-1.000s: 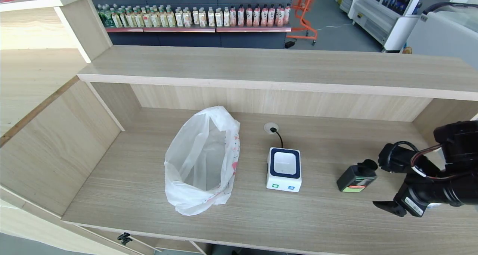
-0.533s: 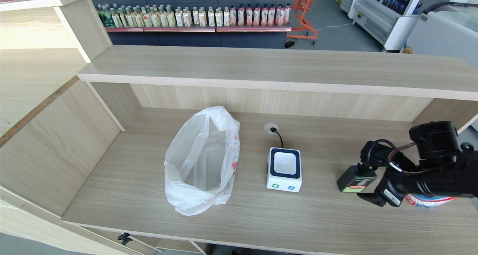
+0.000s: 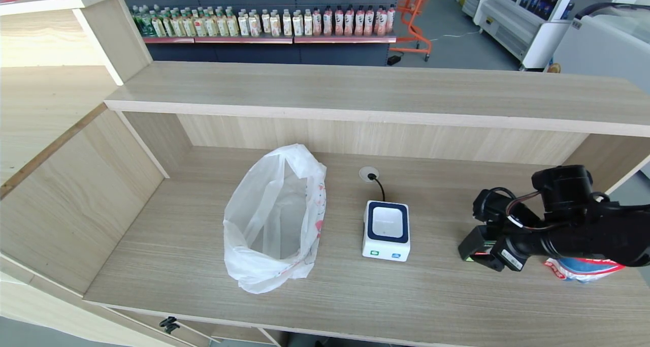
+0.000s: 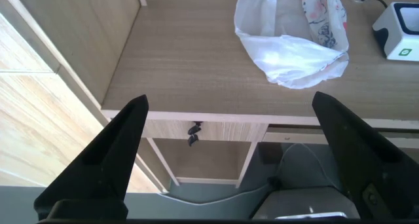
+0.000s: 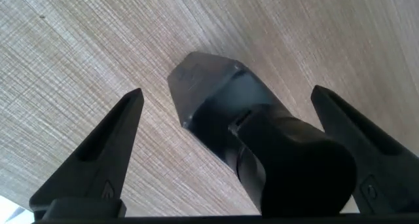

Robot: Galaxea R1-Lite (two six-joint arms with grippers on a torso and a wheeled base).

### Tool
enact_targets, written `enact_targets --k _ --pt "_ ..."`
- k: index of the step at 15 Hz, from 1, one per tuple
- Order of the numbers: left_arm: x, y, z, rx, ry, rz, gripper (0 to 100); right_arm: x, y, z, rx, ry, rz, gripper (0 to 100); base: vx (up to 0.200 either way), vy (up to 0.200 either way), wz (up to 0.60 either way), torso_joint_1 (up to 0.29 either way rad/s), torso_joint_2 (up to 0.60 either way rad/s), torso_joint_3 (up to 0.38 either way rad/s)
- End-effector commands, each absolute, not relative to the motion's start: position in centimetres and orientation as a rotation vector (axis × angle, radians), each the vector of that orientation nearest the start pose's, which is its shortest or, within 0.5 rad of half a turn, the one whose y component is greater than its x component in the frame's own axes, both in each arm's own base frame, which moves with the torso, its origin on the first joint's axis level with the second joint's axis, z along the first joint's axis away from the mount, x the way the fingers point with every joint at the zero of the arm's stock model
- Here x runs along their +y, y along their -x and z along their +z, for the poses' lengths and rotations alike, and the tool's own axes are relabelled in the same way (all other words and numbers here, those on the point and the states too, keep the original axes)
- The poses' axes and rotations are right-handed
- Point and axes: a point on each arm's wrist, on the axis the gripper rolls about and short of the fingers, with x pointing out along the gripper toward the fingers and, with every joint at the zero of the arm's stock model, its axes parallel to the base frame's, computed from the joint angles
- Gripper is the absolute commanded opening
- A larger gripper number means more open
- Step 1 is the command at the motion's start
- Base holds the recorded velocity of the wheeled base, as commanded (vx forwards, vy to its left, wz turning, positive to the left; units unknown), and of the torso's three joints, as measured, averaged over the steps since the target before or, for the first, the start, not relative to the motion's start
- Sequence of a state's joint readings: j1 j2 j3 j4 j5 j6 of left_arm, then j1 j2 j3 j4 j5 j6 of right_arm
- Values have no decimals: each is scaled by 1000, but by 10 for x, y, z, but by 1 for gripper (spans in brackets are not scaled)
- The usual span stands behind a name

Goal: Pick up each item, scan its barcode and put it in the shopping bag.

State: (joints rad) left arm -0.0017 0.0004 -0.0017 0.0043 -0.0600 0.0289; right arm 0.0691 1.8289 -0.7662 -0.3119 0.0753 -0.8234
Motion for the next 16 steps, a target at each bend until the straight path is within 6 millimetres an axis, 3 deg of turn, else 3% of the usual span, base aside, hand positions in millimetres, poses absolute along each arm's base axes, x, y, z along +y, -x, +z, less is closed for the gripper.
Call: enact_targets --k 1,4,5,11,14,16 --pt "-1 23 75 2 -29 -61 100 26 -306 96 664 776 470 100 0 0 0 0 0 0" --pt "-1 23 75 2 -29 -61 100 34 -314 95 642 772 507 100 0 0 0 0 0 0" --pt "-1 23 75 4 -29 -61 100 37 -316 94 634 767 528 0 0 0 0 0 0 0" --pt "-1 23 75 2 -29 -61 100 41 -307 108 584 767 538 0 0 0 0 0 0 0" --pt "-1 23 75 4 -29 -61 100 31 -270 146 471 776 474 0 0 0 0 0 0 0" --pt "-1 23 75 4 -29 -61 100 12 -231 172 366 790 363 0 0 0 0 0 0 0"
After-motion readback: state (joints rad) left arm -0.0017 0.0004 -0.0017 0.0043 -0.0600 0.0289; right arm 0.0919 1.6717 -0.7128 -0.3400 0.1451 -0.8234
